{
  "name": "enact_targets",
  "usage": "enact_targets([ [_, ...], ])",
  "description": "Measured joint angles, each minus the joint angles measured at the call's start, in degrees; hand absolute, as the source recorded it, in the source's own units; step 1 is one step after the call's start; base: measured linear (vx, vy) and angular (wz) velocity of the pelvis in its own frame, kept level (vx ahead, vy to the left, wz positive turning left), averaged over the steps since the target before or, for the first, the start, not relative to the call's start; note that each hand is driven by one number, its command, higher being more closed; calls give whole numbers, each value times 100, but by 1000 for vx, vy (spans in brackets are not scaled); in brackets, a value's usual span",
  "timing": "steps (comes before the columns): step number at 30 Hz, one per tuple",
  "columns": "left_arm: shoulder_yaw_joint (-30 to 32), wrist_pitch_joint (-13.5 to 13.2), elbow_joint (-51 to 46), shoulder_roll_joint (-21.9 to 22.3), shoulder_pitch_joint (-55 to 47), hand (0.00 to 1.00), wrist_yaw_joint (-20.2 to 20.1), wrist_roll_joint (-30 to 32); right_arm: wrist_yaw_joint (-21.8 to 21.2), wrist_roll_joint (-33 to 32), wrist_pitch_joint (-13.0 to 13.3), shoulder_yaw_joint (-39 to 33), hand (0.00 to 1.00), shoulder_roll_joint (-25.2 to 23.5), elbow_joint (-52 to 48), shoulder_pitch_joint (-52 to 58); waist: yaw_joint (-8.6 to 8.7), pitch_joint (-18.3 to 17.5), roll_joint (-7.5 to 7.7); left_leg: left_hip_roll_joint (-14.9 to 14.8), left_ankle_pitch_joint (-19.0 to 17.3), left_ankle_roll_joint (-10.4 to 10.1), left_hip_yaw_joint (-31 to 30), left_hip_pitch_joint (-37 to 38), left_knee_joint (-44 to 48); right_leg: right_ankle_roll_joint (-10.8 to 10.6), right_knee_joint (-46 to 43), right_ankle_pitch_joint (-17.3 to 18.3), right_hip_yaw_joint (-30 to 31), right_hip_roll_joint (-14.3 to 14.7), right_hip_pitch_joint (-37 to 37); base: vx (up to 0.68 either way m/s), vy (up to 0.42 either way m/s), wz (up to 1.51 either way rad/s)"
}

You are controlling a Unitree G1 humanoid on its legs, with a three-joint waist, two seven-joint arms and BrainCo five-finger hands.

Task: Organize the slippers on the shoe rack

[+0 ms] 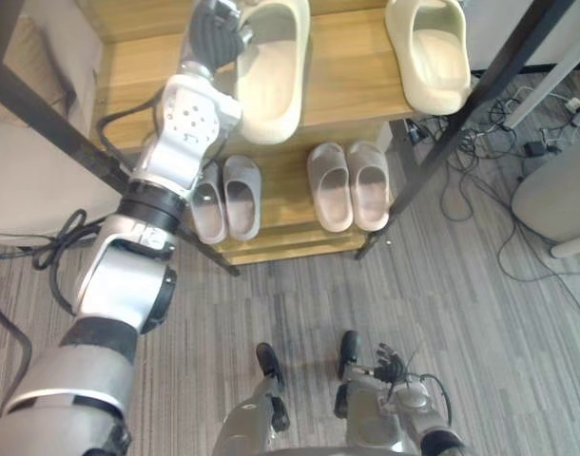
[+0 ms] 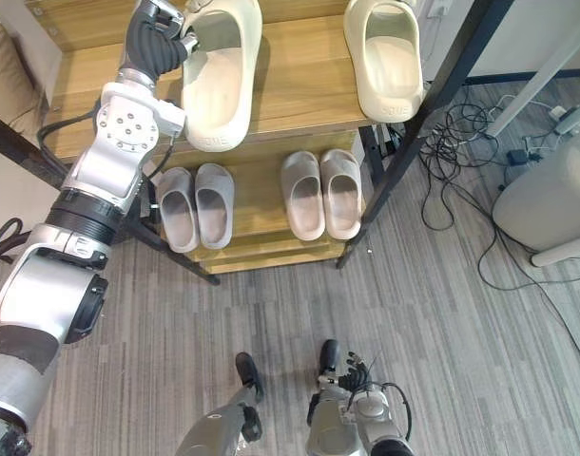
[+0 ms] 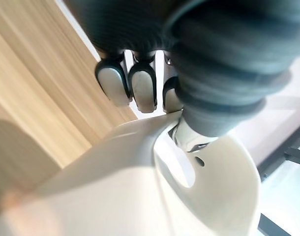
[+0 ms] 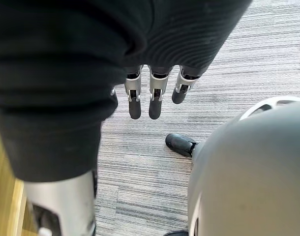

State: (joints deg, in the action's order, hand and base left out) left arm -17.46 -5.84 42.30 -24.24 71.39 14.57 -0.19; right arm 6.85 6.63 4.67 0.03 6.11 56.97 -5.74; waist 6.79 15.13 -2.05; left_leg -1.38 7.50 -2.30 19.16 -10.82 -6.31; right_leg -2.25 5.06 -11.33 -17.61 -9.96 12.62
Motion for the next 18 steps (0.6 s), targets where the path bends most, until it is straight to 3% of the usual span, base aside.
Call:
enact_targets([
  [14, 7, 9, 603, 93, 646, 100, 54, -226, 91, -30, 1, -342, 0, -44, 6, -87, 187, -3, -2, 11, -76, 41, 406, -96, 14, -41, -2, -91, 452, 31, 367, 1, 94, -16],
  [15, 8, 9, 676, 93, 693, 0, 62, -228, 96, -38, 1, -378, 0, -44, 6, -90, 211, -3, -2, 13, -86, 49, 436, -97, 16, -41, -2, -91, 483, 32, 386, 4, 95, -8],
  [18, 11, 10, 680, 93, 705, 0, 130, -231, 100, -40, 2, -432, 0, -41, 7, -92, 217, -3, -2, 20, -113, 30, 517, -97, 15, -32, -2, -85, 571, 32, 435, 2, 89, -14],
])
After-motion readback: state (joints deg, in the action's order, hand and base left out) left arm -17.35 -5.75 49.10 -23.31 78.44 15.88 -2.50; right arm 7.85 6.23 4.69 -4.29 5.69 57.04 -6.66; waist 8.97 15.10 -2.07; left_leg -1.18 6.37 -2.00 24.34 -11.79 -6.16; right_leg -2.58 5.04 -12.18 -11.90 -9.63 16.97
